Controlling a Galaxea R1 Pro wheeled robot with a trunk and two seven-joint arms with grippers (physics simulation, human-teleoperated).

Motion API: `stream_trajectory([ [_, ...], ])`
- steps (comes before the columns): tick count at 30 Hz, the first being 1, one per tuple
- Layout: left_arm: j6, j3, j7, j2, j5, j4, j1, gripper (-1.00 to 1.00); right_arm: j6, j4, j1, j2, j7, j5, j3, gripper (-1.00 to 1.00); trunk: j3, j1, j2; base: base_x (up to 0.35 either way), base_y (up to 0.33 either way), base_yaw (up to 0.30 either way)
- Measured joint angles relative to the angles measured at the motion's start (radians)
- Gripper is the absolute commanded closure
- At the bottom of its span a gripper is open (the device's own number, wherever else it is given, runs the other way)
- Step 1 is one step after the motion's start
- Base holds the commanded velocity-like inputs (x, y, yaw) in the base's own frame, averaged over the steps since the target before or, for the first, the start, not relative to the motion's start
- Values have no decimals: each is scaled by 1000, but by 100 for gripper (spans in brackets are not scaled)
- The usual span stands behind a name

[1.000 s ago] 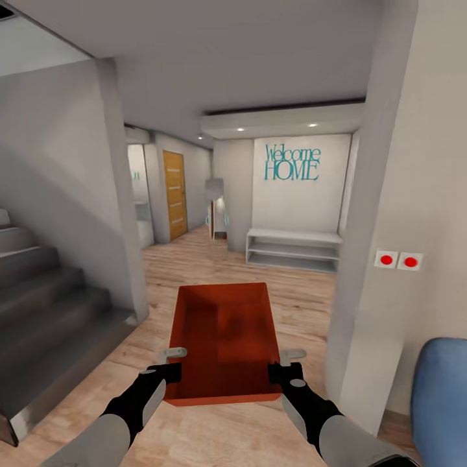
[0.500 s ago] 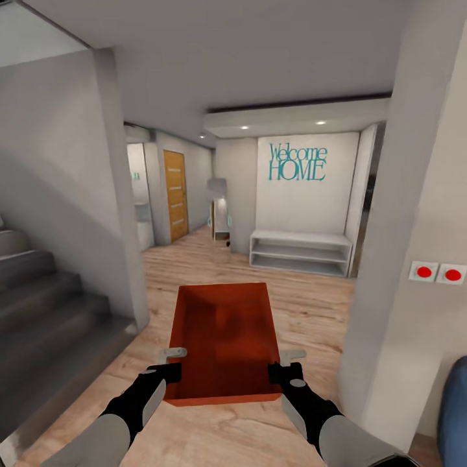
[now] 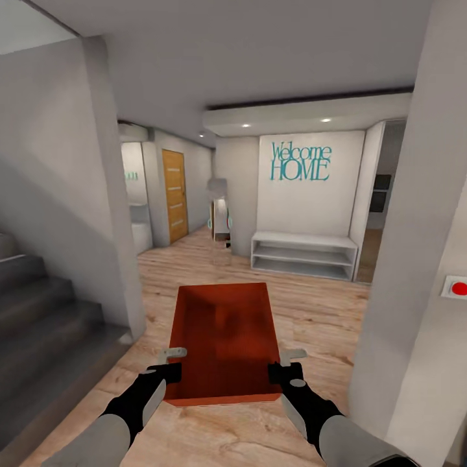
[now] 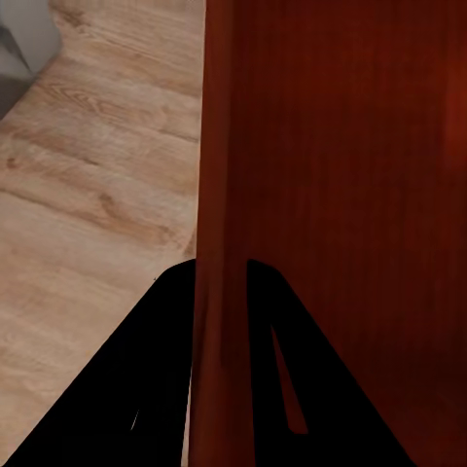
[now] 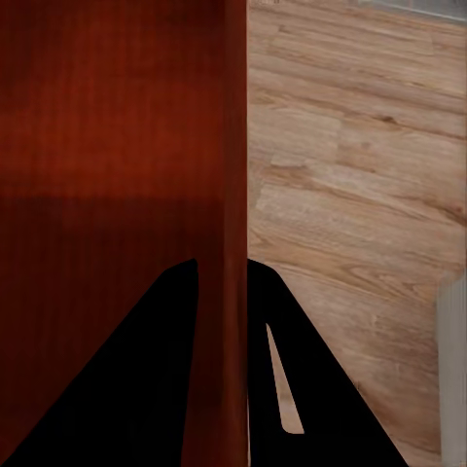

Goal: Move the two storage containers from the living room to the garage. In the garage, place one container on the floor and stack the other container on top of it (either order is fine).

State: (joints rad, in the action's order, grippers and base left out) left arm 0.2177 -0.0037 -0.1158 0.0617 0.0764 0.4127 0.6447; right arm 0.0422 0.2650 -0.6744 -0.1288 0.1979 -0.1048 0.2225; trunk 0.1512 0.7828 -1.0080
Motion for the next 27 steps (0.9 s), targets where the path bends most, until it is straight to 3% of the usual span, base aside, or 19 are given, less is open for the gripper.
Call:
stream_trajectory([
  [27,0,0,1,0,-2,1,0,100,3,-1,0,0,1,-2,1,100,0,0,0,323,0,0],
])
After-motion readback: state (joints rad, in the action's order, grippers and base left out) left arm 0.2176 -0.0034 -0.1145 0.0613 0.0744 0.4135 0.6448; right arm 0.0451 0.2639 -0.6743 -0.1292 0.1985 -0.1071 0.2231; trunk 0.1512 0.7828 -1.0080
